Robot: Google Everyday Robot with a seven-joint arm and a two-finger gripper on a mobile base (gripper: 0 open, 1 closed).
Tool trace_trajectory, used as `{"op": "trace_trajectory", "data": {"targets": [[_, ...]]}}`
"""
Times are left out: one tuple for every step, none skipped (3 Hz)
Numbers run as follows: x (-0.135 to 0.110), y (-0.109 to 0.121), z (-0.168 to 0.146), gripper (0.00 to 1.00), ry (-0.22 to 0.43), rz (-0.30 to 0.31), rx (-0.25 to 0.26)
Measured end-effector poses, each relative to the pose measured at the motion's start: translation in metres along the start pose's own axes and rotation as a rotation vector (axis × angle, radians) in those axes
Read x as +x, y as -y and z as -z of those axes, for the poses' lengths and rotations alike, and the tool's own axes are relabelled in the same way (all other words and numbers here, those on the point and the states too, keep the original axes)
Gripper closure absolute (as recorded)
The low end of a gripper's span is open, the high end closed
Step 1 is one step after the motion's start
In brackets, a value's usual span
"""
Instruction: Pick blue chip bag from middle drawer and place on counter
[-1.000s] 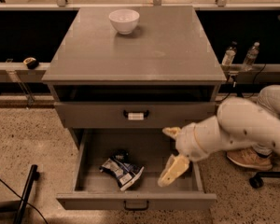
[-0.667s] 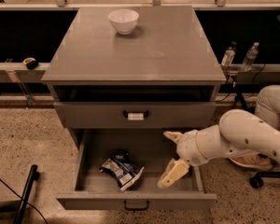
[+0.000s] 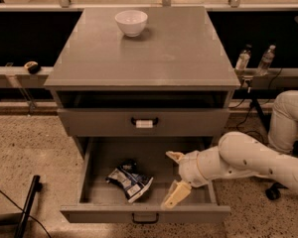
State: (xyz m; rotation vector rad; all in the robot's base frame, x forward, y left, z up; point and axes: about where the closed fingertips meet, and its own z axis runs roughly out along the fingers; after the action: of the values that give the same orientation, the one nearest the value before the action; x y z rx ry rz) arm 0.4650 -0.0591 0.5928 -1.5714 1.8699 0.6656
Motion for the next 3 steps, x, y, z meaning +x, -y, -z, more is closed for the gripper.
{"op": "trace_trajectory", "data": {"targets": [[0.020,-0.006,-0.052,0.00,-0.001,0.088,0.041],[0.022,0.007,-0.061,0.00,0.002,0.105,0.107],[0.023,0.008,-0.075,0.00,-0.015,0.098,0.063]]}}
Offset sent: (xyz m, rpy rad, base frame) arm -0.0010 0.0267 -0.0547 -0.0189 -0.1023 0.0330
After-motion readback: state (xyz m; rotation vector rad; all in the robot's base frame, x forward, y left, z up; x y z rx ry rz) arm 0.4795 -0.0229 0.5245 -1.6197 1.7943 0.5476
